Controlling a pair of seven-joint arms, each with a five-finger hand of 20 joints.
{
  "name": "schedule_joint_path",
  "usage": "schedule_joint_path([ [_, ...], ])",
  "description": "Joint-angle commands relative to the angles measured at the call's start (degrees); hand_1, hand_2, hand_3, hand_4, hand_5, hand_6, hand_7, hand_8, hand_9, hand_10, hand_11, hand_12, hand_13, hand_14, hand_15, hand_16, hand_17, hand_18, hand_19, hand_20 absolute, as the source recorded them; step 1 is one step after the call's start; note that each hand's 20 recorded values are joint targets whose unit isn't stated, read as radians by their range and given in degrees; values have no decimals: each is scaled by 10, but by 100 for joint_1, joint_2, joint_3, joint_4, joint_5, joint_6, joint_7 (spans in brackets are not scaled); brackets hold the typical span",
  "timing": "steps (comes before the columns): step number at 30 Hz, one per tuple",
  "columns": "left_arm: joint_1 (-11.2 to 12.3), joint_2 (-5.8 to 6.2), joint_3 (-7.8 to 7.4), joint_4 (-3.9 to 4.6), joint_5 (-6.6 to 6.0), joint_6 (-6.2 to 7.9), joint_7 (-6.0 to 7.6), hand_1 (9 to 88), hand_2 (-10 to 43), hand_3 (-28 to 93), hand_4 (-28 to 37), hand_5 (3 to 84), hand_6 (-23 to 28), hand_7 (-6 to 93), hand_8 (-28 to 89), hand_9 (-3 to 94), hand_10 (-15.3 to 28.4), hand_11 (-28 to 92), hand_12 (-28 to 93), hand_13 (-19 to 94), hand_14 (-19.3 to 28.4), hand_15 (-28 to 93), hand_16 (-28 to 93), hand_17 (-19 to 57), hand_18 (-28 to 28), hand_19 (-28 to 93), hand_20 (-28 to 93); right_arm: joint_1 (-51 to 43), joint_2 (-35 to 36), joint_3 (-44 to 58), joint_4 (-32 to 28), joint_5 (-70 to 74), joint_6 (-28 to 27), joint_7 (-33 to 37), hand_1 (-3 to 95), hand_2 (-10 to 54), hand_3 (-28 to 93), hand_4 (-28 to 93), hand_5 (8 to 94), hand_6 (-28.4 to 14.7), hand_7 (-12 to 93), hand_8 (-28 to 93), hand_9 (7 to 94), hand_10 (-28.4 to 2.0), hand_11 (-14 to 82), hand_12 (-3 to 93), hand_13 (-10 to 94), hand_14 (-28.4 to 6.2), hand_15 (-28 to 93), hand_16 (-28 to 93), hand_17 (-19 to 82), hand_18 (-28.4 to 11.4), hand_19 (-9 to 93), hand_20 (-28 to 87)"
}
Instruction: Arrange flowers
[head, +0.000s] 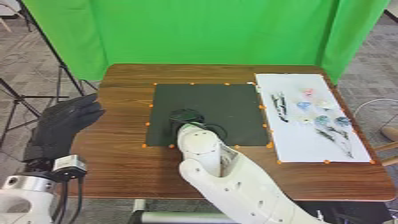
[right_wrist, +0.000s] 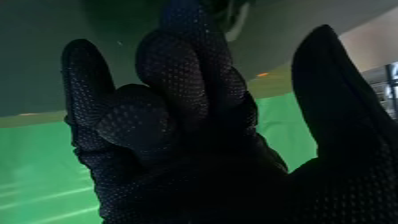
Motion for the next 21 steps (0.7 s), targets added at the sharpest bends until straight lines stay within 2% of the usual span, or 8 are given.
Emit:
schedule_joint_path([
  [1,800,102,-38,-162,-409,894,1008,272,50,820,-141,463,136,143,-82,392,218,341,103,269,277,548,-97,-102,218,552,138,435,641,-339,-876,-534,-19,-315,185,79,676,-193,742,-116,468,-79,733,-237,559,300,737,-180,785,276,361,-284,882,-26],
  [3,997,75,-107,-216,-425,1026,1129,271,51,819,-144,471,139,147,-83,401,220,349,103,282,280,559,-96,-97,222,559,142,438,923,-329,-1206,-524,208,-389,175,89,675,-191,735,-123,455,-77,722,-244,553,301,726,-188,784,277,362,-284,882,-36],
  [5,1080,-65,-223,-244,-299,849,884,269,53,821,-146,476,141,150,-84,407,220,356,103,285,282,568,-98,-93,222,566,147,287,1264,-127,-1603,-466,319,-428,171,97,670,-189,728,-124,439,-75,714,-248,541,299,714,-193,782,275,360,-284,884,-47],
  [7,1115,-145,-249,-255,-214,749,741,265,52,824,-147,477,142,151,-85,407,221,358,102,286,282,571,-100,-92,223,566,149,48,1703,190,-2046,-172,528,-400,169,101,668,-183,720,-127,413,-72,703,-254,513,288,698,-201,775,268,355,-284,889,-66],
  [9,1185,-248,-270,-289,-82,759,602,264,52,825,-150,477,142,152,-85,412,222,372,107,289,282,585,-100,-92,222,565,151,-394,2191,639,-2444,-26,957,-493,169,103,669,-182,715,-129,396,-67,699,-256,491,277,687,-202,768,258,353,-284,893,-83],
  [10,1168,-295,-286,-286,-77,672,532,264,52,825,-150,477,142,152,-85,417,227,386,113,293,283,597,-101,-92,222,565,153,-651,2424,871,-2609,37,1230,-463,168,105,673,-181,711,-129,384,-67,698,-254,469,266,680,-201,762,253,350,-284,895,-90],
  [16,1192,-340,-214,-286,-82,608,531,265,50,828,-147,476,143,152,-85,419,228,391,115,295,284,612,-110,-90,223,566,158,-2837,3454,2866,-3302,393,2741,-302,168,118,701,-179,687,-121,368,-69,688,-250,415,240,658,-199,744,234,335,-284,897,-104],
  [21,1286,-389,-214,-288,-49,556,524,267,47,835,-139,476,143,151,-84,417,228,389,113,292,284,612,-114,-90,222,565,160,-4334,3724,4383,-3345,438,3254,44,173,123,723,-186,681,-117,375,-73,688,-244,426,239,657,-191,752,226,333,-284,912,-98],
])
